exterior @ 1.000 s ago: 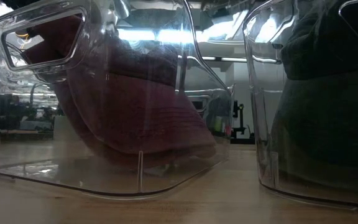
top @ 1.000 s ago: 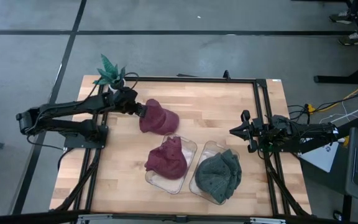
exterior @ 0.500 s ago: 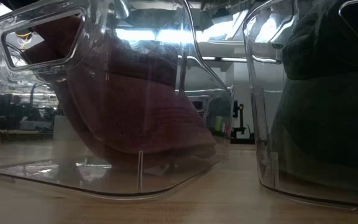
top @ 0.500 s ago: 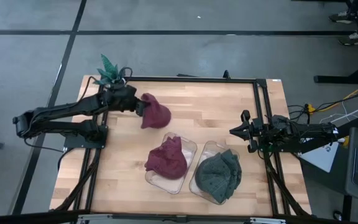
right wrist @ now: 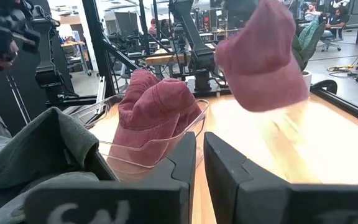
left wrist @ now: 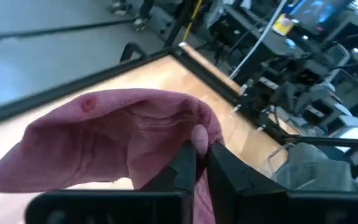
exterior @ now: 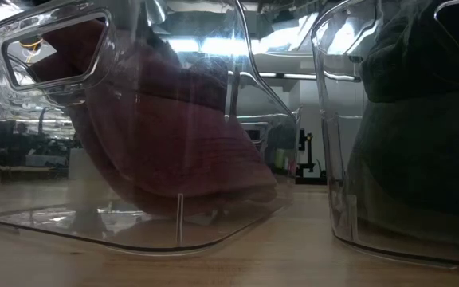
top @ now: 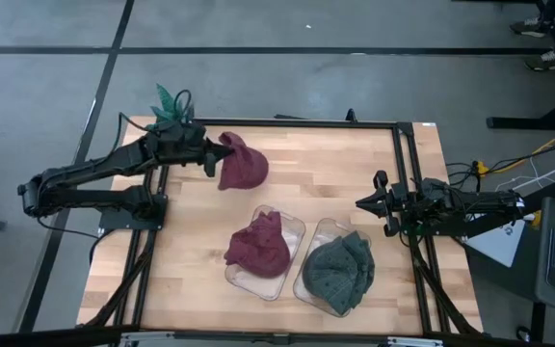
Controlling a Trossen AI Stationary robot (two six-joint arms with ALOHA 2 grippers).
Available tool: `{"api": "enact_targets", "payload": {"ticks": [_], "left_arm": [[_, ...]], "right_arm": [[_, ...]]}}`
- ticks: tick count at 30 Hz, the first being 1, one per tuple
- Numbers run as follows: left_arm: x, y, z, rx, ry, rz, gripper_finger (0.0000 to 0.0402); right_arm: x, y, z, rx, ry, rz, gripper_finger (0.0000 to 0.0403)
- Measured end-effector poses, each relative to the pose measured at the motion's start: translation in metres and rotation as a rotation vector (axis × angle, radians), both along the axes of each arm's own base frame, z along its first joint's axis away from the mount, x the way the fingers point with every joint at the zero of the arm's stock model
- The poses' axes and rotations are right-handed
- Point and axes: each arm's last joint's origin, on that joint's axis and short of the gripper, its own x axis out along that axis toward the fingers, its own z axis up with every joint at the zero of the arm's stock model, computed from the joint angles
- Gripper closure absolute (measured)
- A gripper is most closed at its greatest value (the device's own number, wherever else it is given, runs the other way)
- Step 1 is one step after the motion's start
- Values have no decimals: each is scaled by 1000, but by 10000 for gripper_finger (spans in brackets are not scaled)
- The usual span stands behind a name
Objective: Pick & Place hat
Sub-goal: Put the red cap into the left transparent bin
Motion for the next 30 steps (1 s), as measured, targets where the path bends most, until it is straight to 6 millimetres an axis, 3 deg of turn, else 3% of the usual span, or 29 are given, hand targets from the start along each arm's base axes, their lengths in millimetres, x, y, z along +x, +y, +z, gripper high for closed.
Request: {"api": "enact_targets", "payload": {"ticks": [10,30], "left_arm": [[0,-10,42,114,-53,-80,385],[8,-52,86,162,-189,-375,385]], "right_arm": [[0,0,0,0,0,0,369],[0,0,0,0,0,0,369]]}}
